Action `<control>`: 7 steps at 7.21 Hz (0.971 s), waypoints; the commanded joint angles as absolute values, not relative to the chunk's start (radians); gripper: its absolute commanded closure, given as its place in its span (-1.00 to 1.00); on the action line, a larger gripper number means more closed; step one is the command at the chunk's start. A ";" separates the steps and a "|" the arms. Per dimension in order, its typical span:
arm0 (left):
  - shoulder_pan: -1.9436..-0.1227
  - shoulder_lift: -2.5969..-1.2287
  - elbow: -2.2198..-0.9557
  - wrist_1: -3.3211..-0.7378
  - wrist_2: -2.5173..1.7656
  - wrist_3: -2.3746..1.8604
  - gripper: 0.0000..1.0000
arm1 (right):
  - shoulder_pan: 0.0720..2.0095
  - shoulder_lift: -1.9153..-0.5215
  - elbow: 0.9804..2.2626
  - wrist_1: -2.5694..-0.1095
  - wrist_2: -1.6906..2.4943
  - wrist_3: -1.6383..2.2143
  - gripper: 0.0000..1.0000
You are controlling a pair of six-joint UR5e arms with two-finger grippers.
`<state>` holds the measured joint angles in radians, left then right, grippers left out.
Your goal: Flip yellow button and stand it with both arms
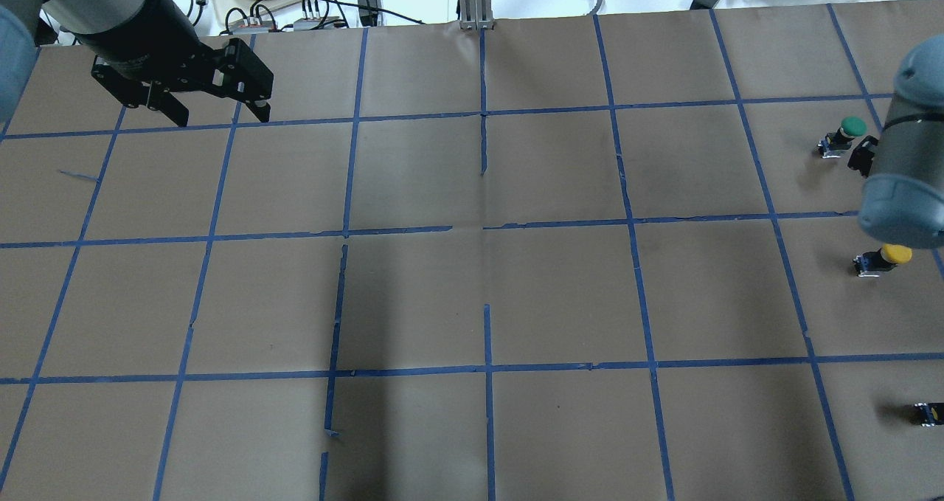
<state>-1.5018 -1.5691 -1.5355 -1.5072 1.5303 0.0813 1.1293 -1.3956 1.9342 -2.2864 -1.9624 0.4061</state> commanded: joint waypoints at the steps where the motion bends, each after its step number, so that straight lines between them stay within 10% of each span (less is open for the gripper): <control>1: -1.502 -1.569 -1.536 -1.506 1.531 0.081 -1.00 | 1.141 -1.410 1.673 -1.847 -1.782 0.376 -1.00; 7: -1.502 -1.569 -1.537 -1.505 1.531 0.081 -1.00 | 1.442 -1.627 1.546 -1.411 -1.574 0.122 -1.00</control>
<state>-1.5018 -1.5691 -1.5362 -1.5060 1.5307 0.0801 1.3947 -1.5760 1.5441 -1.5015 -1.5813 0.2022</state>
